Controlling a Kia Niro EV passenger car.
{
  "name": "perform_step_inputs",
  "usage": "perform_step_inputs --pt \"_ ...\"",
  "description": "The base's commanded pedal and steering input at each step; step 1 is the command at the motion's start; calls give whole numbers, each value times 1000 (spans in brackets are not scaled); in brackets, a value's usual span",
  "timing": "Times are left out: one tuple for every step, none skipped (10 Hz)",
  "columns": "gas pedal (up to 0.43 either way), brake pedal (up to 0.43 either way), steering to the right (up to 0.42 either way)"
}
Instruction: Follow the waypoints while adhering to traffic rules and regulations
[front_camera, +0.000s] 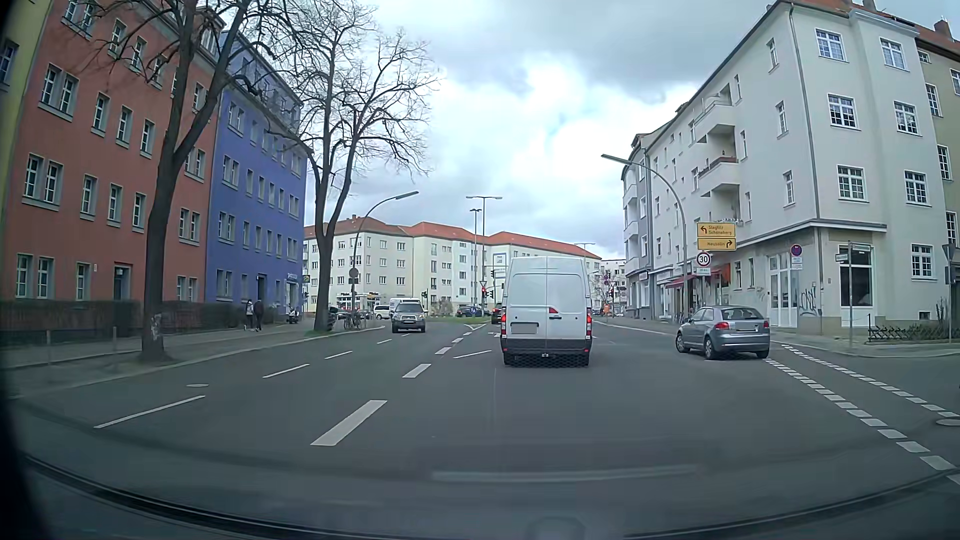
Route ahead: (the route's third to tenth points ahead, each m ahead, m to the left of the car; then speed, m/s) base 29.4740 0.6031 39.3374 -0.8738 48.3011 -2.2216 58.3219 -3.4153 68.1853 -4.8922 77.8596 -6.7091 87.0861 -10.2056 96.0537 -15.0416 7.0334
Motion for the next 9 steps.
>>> perform_step_inputs --pt "47 37 47" --pt "47 37 48" --pt "47 37 48" --pt "47 37 48" --pt "47 37 48" --pt "47 37 48" --pt "47 37 48" --pt "47 37 47" --pt "47 37 46"
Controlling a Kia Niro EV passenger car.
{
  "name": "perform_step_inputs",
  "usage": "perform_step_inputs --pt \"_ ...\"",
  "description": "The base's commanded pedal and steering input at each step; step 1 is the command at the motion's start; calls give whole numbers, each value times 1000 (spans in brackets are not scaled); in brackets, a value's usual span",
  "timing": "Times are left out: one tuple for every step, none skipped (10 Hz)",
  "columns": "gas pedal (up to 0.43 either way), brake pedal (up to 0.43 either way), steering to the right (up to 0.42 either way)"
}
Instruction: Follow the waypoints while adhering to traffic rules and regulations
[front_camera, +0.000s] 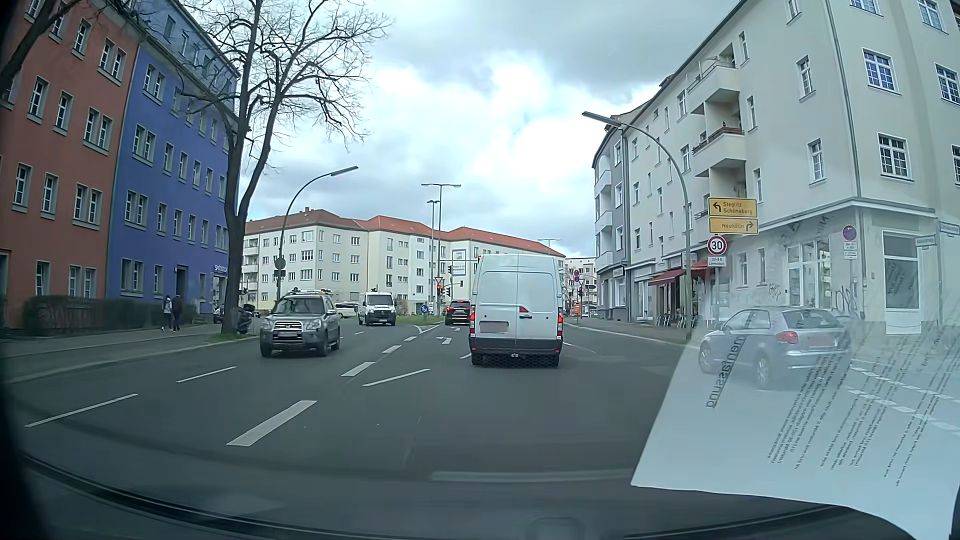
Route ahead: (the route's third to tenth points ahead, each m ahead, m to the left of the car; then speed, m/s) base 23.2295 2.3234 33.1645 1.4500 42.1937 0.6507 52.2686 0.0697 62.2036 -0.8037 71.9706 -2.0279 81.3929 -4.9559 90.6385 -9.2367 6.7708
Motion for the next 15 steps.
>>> perform_step_inputs --pt "39 37 46" --pt "39 37 43" --pt "39 37 39" --pt "39 37 37" --pt "28 37 32" --pt "28 37 25" --pt "28 37 21" --pt "20 37 16" --pt "20 30 12" --pt "20 37 10" --pt "20 30 6" --pt "20 37 1" --pt "20 37 -1" --pt "20 37 -3" --pt "20 37 -7"
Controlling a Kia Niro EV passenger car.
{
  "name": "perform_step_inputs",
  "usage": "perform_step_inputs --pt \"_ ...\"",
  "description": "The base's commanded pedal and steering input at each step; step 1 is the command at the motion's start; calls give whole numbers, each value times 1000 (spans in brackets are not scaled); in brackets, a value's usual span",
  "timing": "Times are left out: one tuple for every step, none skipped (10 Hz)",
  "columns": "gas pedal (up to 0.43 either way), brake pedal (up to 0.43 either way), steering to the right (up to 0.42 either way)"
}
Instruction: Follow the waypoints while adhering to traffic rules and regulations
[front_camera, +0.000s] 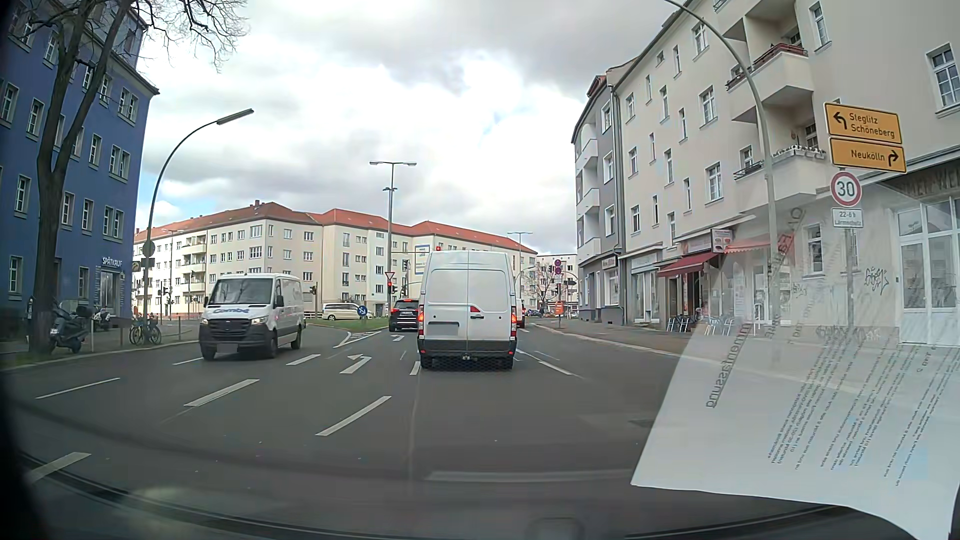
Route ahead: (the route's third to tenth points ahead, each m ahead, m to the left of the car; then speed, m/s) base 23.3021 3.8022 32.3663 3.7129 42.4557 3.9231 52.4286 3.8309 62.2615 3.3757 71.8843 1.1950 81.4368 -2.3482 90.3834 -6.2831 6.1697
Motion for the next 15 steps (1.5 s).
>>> perform_step_inputs --pt "20 37 -11" --pt "20 30 -18" --pt "20 37 -24" --pt "20 37 -25" --pt "20 37 -26" --pt "20 30 -26" --pt "20 37 -27" --pt "20 37 -28" --pt "20 37 -28" --pt "20 37 -28" --pt "20 37 -28" --pt "20 37 -28" --pt "20 37 -28" --pt "28 37 -28" --pt "28 37 -28"
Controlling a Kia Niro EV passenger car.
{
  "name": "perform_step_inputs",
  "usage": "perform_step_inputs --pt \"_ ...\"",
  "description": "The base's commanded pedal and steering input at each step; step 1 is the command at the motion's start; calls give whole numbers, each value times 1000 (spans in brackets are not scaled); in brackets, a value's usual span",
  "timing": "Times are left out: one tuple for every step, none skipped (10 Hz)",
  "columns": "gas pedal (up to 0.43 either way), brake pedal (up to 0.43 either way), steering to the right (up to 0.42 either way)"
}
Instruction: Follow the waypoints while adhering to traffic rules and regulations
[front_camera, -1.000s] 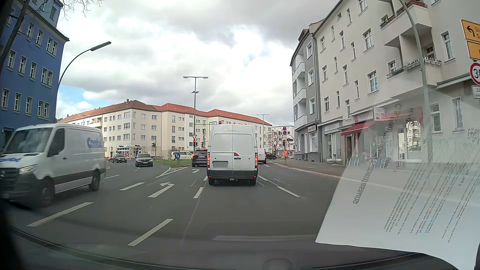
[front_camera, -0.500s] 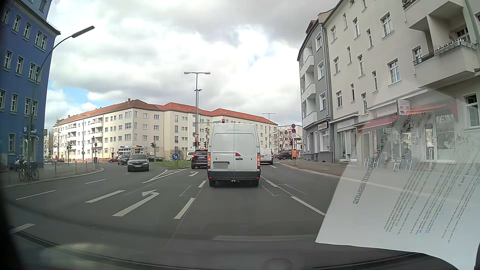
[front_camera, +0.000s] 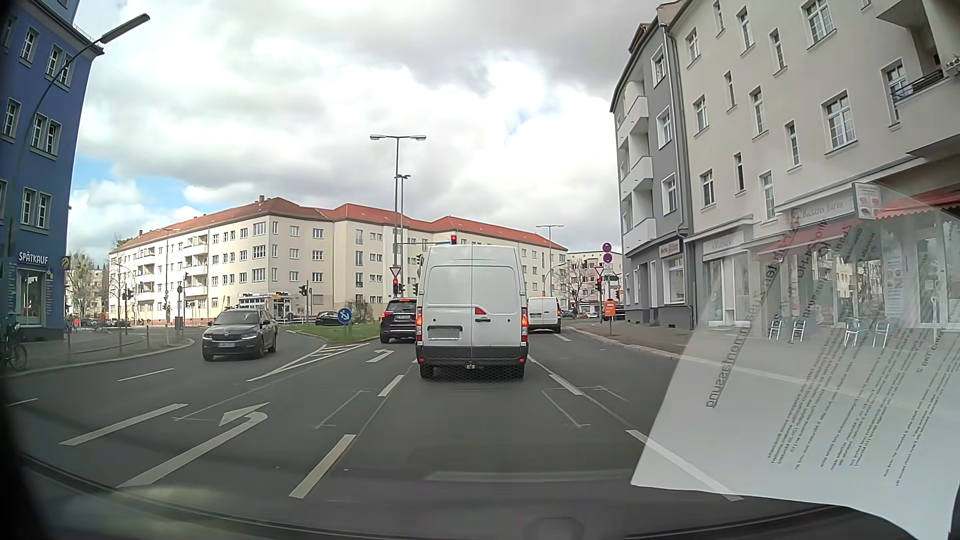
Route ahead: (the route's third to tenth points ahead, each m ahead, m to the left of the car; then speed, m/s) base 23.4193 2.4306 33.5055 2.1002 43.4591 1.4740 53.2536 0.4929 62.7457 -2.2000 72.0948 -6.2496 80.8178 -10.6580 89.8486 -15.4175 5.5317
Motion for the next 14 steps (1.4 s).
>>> perform_step_inputs --pt "0 37 -28" --pt "0 37 -28" --pt "0 30 -28" --pt "0 37 -28" --pt "0 43 -28" --pt "0 67 -29" --pt "0 98 -28" --pt "0 122 -28" --pt "0 134 -28" --pt "0 140 -25" --pt "0 140 -21" --pt "0 140 -17" --pt "0 140 -14" --pt "0 146 -13"
